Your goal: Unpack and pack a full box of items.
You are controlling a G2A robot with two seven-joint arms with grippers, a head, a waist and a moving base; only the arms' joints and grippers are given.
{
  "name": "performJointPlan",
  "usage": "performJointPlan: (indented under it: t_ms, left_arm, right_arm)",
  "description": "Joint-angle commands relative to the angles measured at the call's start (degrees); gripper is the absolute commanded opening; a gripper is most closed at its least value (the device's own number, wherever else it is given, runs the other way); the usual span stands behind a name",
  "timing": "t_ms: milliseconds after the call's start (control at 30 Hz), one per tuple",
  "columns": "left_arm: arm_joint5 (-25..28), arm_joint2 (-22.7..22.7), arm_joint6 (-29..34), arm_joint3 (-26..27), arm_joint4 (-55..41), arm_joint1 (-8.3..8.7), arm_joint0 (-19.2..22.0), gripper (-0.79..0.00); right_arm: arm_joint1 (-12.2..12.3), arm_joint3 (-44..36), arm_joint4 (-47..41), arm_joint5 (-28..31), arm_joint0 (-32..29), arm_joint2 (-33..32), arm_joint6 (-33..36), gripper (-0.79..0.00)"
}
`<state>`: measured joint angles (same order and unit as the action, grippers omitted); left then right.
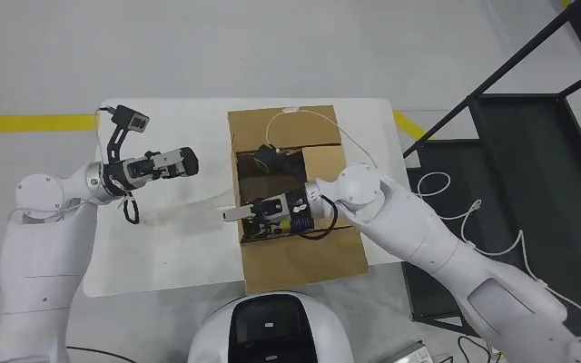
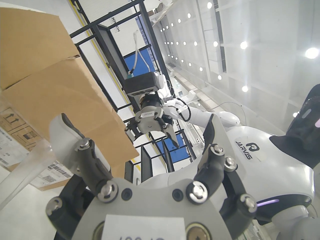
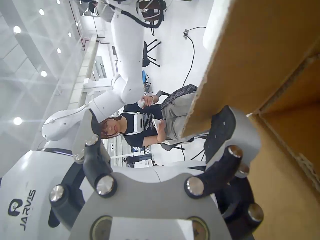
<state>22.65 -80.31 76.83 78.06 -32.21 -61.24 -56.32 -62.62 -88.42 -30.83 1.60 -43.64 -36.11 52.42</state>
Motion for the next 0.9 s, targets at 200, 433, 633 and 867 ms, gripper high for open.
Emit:
performJointPlan:
  t_ms: [200,433,633,867]
  left_arm:
    - [-0.77,-1.46,0.70,1.51,-3.01,0.50,-2.22,0.000]
    - [-1.74,2.12,-1.97,-4.93,3.36,0.34,-1.17,0.000]
    - [-2.32,4.26,-3.35,-8.48,6.41,0.25,-0.93,0.000]
    - [-2.16,7.32,-6.62,-13.76,9.47,-0.27,1.00,0.000]
  right_arm:
    - [-6.62,5.99,4.61,-3.96,6.00,10.43,-4.42,0.000]
    - [-7.16,6.02,7.43,-3.93,5.56,9.69,-2.87,0.000]
    - [-3.23,2.08,9.62,-2.96,-0.12,2.11,-0.07,0.000]
    - [2.92,-4.43,10.53,-1.83,-13.08,-12.36,2.47,0.000]
